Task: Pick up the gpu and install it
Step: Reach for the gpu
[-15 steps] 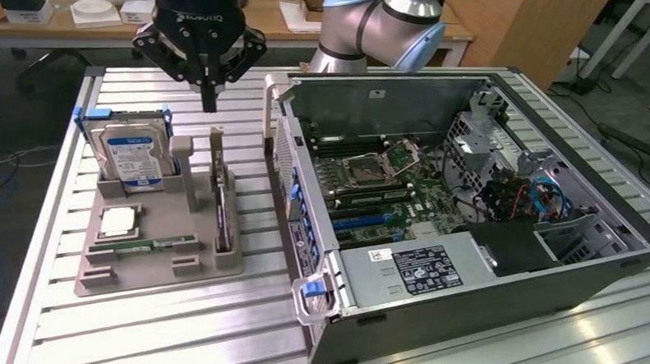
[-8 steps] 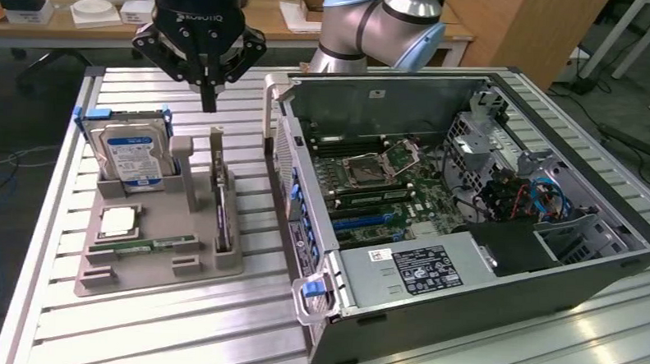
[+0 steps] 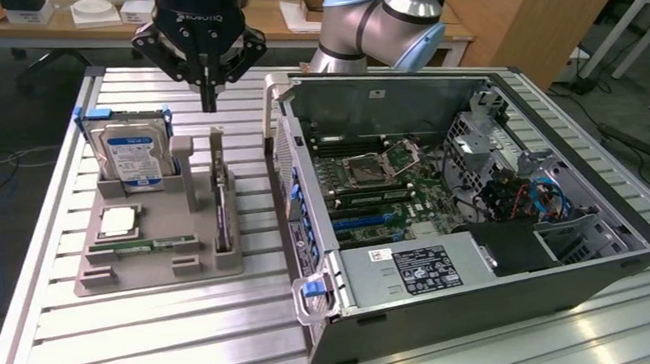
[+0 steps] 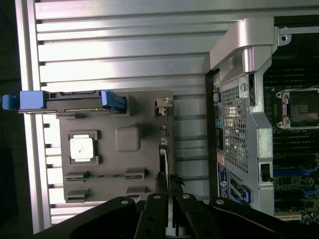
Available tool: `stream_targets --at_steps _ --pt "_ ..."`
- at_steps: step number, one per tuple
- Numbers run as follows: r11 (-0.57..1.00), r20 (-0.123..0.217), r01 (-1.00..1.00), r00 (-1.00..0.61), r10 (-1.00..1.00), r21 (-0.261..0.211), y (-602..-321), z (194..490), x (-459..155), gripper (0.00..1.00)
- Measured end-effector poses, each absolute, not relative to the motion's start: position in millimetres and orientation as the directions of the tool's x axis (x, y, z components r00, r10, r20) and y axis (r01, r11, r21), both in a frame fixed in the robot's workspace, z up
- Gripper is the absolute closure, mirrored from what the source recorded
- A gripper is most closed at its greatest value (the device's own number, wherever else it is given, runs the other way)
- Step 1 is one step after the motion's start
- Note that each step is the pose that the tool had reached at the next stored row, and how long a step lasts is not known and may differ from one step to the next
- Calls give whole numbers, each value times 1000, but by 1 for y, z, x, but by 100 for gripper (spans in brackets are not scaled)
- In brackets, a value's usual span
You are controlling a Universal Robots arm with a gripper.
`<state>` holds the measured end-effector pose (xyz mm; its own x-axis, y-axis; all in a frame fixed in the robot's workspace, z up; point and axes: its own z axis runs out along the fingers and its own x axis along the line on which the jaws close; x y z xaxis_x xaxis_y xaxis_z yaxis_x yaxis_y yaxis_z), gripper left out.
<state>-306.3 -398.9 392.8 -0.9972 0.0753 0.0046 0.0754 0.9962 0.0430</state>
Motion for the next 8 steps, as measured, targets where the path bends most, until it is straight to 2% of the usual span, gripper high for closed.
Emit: stream_targets --at_steps 2,4,5,8 --pt "996 5 75 -997 75 43 -399 393 -306 77" --pt "996 5 75 -997 75 43 -399 393 -306 77" --pt "996 5 75 -997 75 43 -399 393 -306 70" --pt "996 5 75 -997 75 43 -399 393 -306 70"
